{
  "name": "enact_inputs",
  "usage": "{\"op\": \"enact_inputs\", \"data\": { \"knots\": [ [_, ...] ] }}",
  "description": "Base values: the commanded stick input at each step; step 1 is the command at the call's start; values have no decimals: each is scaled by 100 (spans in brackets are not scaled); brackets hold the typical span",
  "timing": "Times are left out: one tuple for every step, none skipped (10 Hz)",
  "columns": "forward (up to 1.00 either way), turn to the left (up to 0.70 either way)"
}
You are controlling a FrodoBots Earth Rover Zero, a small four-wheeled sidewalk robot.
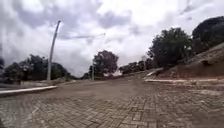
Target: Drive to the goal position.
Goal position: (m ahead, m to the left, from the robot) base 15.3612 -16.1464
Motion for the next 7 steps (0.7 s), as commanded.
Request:
{"op": "enact_inputs", "data": {
  "knots": [
    [70,0],
    [70,-13],
    [70,-14],
    [70,0],
    [70,0],
    [70,0],
    [70,0]
  ]
}}
